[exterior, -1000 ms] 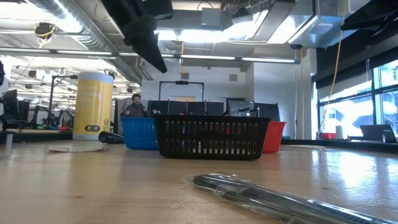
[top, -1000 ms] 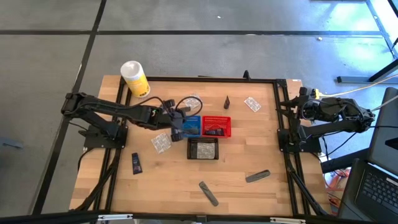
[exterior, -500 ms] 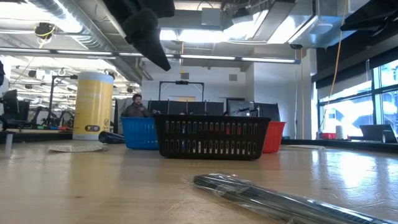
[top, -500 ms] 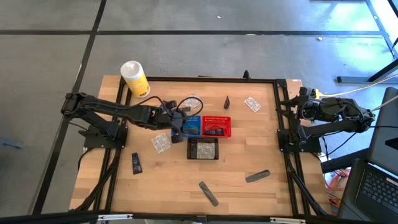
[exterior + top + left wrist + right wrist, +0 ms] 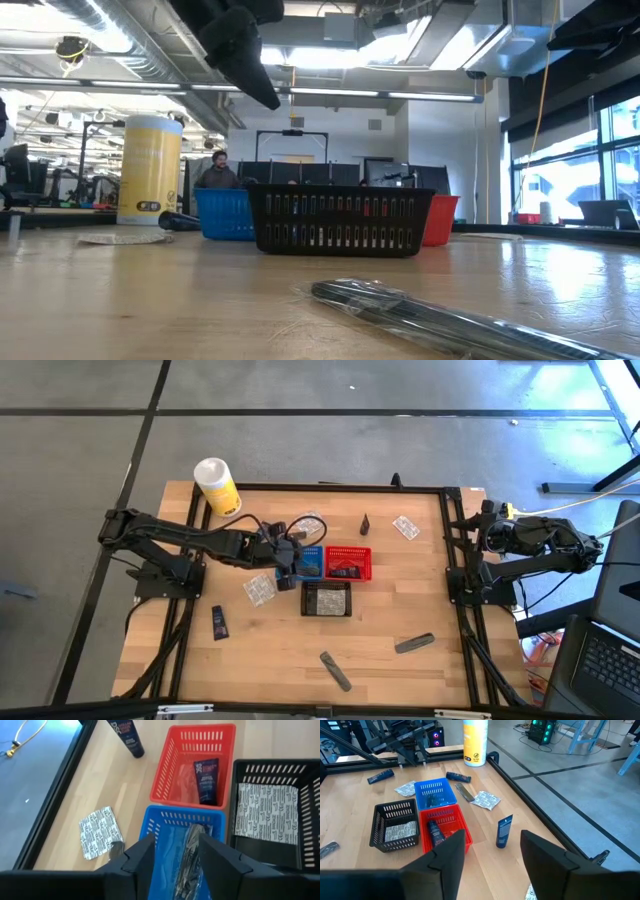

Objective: Pick & Place Travel size toiletries
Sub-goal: Put the blue shaver cream into the red bin

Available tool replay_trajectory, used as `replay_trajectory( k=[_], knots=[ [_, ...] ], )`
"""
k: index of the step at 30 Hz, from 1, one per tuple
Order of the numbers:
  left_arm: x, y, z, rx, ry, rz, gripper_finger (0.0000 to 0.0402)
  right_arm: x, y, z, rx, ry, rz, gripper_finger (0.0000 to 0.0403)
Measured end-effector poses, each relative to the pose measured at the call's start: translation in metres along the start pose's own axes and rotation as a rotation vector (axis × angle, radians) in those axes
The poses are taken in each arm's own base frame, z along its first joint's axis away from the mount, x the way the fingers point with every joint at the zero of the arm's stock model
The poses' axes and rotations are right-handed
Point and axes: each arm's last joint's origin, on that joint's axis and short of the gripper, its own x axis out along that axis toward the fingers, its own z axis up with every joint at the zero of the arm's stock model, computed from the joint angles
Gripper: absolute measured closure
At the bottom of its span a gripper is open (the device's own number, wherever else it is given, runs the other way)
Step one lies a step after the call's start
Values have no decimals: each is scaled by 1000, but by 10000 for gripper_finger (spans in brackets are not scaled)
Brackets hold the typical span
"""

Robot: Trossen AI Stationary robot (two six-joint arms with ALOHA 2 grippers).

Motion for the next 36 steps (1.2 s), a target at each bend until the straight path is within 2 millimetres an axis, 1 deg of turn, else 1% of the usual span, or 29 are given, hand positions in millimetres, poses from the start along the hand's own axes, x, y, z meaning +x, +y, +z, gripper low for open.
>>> replay_trajectory(
  k=[6,11,14,20,22,28,33,36],
  knots=[
    [0,0,1,17,-10,-10,257,0,0,0,0,0,0,204],
    [1,-4,7,-12,-84,-131,266,0,0,0,0,0,0,200],
    [3,-9,3,-4,-95,-144,274,0,0,0,0,-1,0,199],
    [5,-13,-2,-48,-97,-130,288,0,0,0,0,0,0,208],
    [4,-18,-3,-49,-116,-144,291,0,0,0,0,0,0,213],
    [-4,-37,-15,-22,-194,-174,300,0,0,0,0,0,0,226],
    [-14,-48,-12,6,-280,-216,302,0,0,0,0,0,0,236],
    [-21,-52,-13,25,-292,-233,302,0,0,0,0,0,0,241]
  ],
)
